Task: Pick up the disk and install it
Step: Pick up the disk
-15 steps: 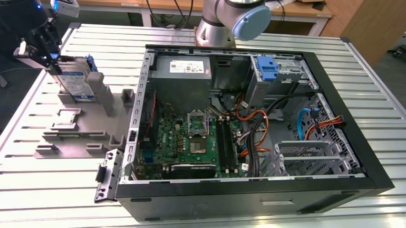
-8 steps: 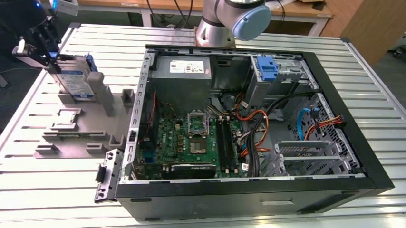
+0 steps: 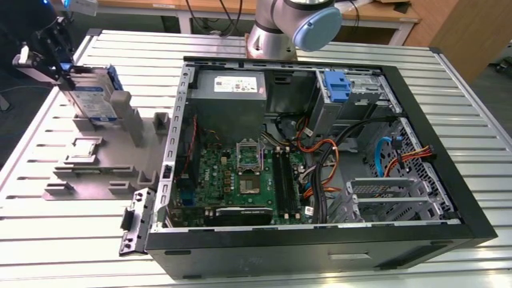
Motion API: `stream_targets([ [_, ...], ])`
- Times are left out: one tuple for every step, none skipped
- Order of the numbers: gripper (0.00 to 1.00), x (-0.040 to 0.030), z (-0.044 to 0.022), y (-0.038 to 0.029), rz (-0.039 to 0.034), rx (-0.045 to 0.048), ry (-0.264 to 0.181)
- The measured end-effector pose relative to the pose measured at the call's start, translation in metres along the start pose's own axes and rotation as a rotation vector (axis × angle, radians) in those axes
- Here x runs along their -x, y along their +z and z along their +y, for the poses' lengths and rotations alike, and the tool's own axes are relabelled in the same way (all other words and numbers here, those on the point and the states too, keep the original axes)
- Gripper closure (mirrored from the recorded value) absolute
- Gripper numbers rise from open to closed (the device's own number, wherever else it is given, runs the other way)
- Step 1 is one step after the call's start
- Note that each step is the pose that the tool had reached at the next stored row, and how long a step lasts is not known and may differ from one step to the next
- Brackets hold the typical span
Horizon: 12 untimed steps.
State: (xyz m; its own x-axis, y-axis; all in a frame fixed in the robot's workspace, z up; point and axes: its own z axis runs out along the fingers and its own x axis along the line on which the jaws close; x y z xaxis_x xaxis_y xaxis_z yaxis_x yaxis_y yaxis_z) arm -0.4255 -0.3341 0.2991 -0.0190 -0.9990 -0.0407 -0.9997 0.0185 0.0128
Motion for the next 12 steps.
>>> stream_targets([
  [0.63, 0.0000, 0.0000, -0.0010, 0.0000, 0.0001, 0.000],
  [0.63, 0.0001, 0.0000, -0.0020, 0.0000, 0.0000, 0.000],
  [0.63, 0.0001, 0.0000, -0.0030, 0.0000, 0.0000, 0.000],
  [0.63, 0.0002, 0.0000, -0.0039, 0.0000, 0.0000, 0.000],
  [0.63, 0.0002, 0.0001, -0.0048, 0.0000, 0.0000, 0.000],
  [0.63, 0.0002, 0.0001, -0.0056, 0.0000, 0.0000, 0.000],
  [0.63, 0.0003, 0.0001, -0.0064, 0.0000, 0.0000, 0.000],
  [0.63, 0.0003, 0.0001, -0.0073, 0.0000, 0.0000, 0.000],
  [0.63, 0.0003, 0.0001, -0.0081, 0.0000, 0.0000, 0.000],
  [0.63, 0.0004, 0.0001, -0.0091, 0.0000, 0.0000, 0.000],
  [0.63, 0.0004, 0.0001, -0.0101, 0.0000, 0.0000, 0.000],
  [0.63, 0.0004, 0.0001, -0.0112, 0.0000, 0.0000, 0.000],
])
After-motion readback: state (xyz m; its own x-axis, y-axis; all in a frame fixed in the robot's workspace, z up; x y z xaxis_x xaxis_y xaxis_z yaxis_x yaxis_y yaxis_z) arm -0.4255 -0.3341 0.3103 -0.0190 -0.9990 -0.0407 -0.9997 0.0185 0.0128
